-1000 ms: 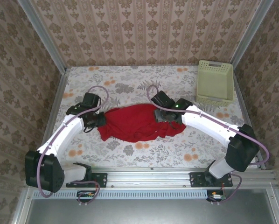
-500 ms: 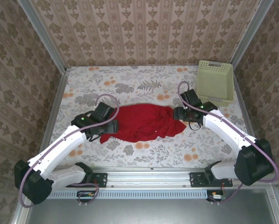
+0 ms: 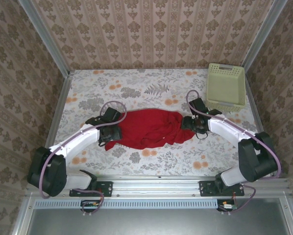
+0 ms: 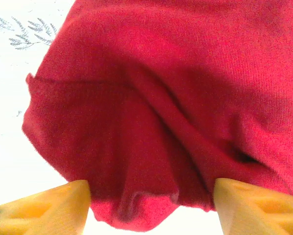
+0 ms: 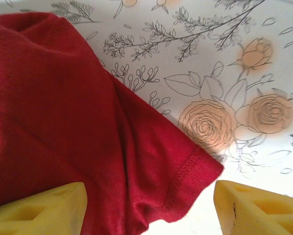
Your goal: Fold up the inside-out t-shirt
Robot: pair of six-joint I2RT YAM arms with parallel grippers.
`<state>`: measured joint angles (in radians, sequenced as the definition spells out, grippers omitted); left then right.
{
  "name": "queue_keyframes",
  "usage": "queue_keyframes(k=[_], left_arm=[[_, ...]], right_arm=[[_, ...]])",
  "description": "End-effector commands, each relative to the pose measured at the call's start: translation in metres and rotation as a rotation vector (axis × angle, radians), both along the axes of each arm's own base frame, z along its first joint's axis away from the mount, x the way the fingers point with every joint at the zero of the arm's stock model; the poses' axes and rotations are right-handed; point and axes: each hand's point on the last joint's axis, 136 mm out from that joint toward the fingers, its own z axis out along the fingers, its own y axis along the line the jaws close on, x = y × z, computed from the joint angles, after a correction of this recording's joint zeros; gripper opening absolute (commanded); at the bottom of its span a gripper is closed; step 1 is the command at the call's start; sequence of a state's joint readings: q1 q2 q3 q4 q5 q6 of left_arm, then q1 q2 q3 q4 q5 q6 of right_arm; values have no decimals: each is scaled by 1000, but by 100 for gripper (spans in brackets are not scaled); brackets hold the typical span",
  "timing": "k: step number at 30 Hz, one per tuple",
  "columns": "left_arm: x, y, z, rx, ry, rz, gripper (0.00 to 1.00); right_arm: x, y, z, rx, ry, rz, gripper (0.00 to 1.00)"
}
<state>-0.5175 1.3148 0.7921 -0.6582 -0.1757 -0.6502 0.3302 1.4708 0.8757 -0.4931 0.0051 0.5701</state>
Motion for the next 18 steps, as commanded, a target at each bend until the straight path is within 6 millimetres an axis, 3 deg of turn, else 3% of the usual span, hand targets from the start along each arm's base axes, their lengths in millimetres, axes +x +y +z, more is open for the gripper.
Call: queue_keyframes(k=[1, 5, 8, 9, 12, 18], left_arm=[[13, -10, -8, -50, -2, -38, 58], [21, -11, -14, -56, 7, -46, 45], [21, -9, -15, -50, 12, -46, 31], [21, -9, -14, -51, 11, -50, 27], [22, 3, -9, -55, 3, -15, 16], [23, 13, 3, -68, -29, 14, 5]], right_arm=[[0, 15, -11, 70, 15, -4, 70], [-4, 35, -6, 103, -4, 54, 67], [-9, 17, 15, -44, -80, 26, 64], [-10, 11, 31, -80, -139, 24, 63], [-22, 13, 51, -66, -201, 77, 64], [-39, 30, 33, 43, -149, 136, 63]])
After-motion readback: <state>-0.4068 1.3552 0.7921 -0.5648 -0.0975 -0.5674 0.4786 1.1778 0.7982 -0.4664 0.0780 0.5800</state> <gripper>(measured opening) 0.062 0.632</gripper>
